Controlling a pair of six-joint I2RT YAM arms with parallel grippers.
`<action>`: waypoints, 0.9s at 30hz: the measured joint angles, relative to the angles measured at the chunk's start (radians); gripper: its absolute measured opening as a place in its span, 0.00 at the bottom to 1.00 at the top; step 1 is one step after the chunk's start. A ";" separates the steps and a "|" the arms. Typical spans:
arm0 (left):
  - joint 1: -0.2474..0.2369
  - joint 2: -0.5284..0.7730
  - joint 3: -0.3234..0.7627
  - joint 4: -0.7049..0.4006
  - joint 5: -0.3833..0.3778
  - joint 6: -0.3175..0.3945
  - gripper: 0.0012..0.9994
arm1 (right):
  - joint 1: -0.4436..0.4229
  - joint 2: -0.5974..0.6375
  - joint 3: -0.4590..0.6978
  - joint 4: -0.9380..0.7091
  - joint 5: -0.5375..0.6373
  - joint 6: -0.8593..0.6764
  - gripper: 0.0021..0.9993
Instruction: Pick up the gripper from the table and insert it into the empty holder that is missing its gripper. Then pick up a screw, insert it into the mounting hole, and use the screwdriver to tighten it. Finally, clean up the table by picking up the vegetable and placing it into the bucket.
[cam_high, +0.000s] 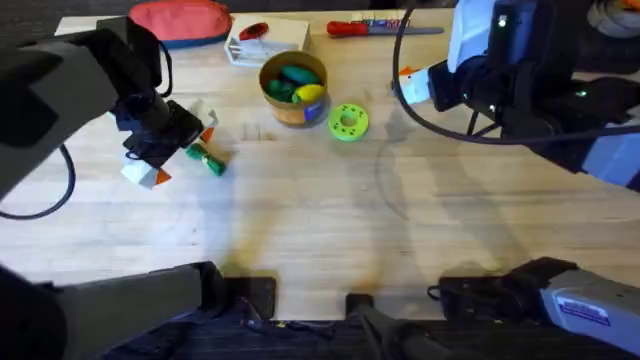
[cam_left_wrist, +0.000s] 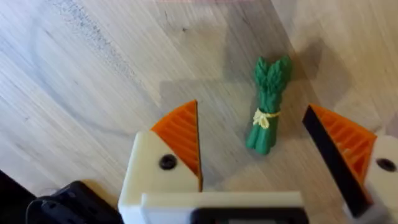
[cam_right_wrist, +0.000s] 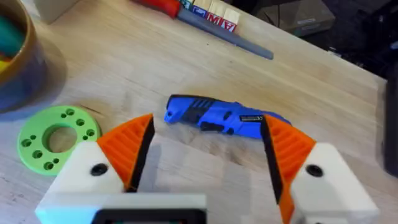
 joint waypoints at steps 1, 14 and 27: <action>0.010 0.017 0.000 0.017 0.007 0.005 0.99 | 0.000 0.000 0.000 0.000 0.000 0.000 0.99; 0.027 0.192 0.019 0.082 0.127 0.063 0.48 | 0.000 0.000 0.000 0.000 0.000 0.000 0.99; 0.023 0.203 0.058 -0.013 0.186 0.067 0.01 | 0.000 0.000 0.000 0.001 0.000 0.000 0.99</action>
